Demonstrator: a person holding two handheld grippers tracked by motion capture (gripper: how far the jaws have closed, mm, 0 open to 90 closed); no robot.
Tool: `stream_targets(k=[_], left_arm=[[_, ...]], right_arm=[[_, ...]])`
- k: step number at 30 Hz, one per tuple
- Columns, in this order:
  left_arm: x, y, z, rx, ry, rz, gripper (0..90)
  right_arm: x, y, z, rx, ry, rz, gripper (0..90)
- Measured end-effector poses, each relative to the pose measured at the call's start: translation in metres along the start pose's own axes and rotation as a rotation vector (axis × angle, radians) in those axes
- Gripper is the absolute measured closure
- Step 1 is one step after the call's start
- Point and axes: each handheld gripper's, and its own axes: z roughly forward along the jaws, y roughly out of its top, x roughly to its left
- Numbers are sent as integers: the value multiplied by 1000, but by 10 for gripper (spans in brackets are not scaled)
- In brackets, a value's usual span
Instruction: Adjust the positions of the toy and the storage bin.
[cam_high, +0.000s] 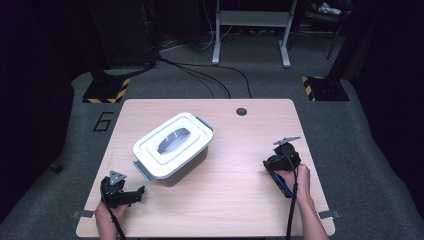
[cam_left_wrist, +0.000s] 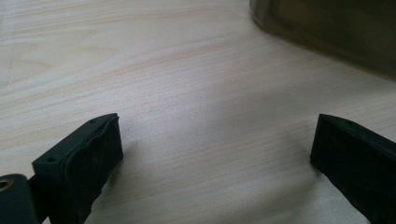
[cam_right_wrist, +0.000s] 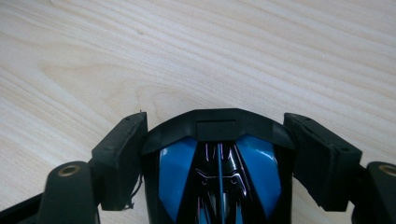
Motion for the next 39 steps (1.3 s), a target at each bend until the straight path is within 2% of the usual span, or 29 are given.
stream_targets(k=[8, 9, 13, 15, 19, 22, 25, 31, 37, 39], left_arm=[[0, 0, 0, 0, 0, 0, 22], [0, 0, 0, -1, 0, 0, 22], [0, 0, 0, 0, 0, 0, 22], [0, 0, 0, 0, -2, 0, 22], [0, 0, 0, 1, -2, 0, 22], [0, 0, 0, 0, -2, 0, 22], [0, 0, 0, 0, -2, -1, 22], [0, 0, 0, 0, -1, 1, 23], [0, 0, 0, -1, -3, 2, 29], [0, 0, 0, -2, -4, 1, 29]], right_arm=[[0, -1, 9, 24, -6, 1, 236], [1, -2, 9, 10, -7, 7, 236], [1, -2, 9, 11, -7, 10, 231], [0, -2, 8, 10, -1, 13, 187], [-3, -6, 2, -38, 27, 38, 105], [-3, -13, -6, -62, 38, 44, 31], [-3, -21, -13, -83, 40, 37, 0], [-5, -46, -34, -145, 67, 18, 0], [-6, -70, -51, -199, 39, 20, 0], [-8, -81, -54, -213, 52, 30, 0]])
